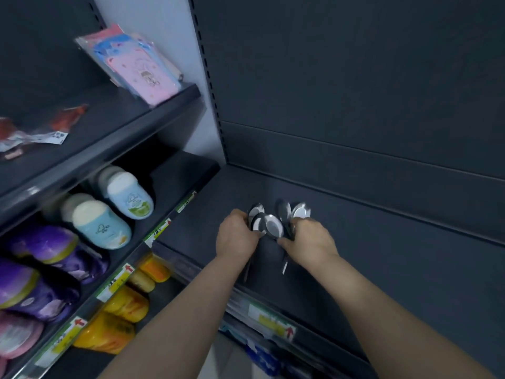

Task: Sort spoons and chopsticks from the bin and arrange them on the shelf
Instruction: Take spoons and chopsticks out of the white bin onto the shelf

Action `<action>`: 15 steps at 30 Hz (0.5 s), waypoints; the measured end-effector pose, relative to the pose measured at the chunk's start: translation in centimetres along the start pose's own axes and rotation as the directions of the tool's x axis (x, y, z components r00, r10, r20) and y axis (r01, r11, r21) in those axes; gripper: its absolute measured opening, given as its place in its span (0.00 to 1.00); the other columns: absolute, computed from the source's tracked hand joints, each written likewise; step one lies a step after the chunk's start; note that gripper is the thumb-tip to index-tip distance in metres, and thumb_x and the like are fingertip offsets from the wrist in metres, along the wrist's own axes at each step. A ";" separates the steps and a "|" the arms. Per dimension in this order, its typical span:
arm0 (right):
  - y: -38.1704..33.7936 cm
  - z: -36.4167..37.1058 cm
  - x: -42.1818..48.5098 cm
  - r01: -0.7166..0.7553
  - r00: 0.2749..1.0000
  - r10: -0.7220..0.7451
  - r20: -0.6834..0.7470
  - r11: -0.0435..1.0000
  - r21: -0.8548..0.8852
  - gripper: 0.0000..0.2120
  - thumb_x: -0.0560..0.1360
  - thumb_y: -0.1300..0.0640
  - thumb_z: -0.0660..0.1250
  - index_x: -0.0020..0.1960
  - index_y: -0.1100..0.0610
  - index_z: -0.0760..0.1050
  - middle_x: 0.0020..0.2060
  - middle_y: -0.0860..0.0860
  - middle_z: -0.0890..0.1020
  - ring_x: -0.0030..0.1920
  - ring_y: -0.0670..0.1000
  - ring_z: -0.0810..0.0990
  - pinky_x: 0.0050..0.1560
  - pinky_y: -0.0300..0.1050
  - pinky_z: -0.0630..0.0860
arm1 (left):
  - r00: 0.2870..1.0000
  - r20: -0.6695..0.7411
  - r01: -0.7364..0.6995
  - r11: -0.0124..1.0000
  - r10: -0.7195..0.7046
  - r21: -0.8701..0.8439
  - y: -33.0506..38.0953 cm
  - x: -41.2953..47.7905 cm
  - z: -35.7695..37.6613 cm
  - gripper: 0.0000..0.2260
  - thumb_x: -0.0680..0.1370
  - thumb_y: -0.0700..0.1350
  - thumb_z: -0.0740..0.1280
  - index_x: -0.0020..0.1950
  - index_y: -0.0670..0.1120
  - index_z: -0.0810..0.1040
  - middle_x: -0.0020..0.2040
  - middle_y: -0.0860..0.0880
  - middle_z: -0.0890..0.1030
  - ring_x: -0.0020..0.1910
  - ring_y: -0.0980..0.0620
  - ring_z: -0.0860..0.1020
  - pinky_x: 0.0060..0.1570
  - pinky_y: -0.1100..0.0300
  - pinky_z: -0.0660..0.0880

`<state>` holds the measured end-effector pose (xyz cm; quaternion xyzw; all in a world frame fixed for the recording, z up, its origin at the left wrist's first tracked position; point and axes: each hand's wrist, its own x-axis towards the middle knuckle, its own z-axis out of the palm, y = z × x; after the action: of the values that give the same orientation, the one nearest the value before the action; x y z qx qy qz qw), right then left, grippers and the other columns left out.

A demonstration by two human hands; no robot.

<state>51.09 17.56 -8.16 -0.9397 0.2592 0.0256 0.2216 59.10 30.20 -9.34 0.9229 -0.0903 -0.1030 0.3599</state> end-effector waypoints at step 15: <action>-0.6 0.2 -4.5 -0.138 0.972 0.077 -0.221 0.952 -0.273 0.11 0.79 0.51 0.59 0.57 0.51 0.77 0.54 0.51 0.76 0.58 0.54 0.73 0.49 0.45 0.71 | 0.888 0.200 -0.458 0.845 0.415 0.277 0.2 -0.1 -2.0 0.11 0.77 0.46 0.67 0.59 0.51 0.78 0.57 0.50 0.78 0.59 0.46 0.73 0.50 0.55 0.73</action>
<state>47.46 20.25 -7.38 -0.9437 0.3256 -0.0235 0.0532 59.46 31.35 -7.76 0.9146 -0.3370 -0.0633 0.2143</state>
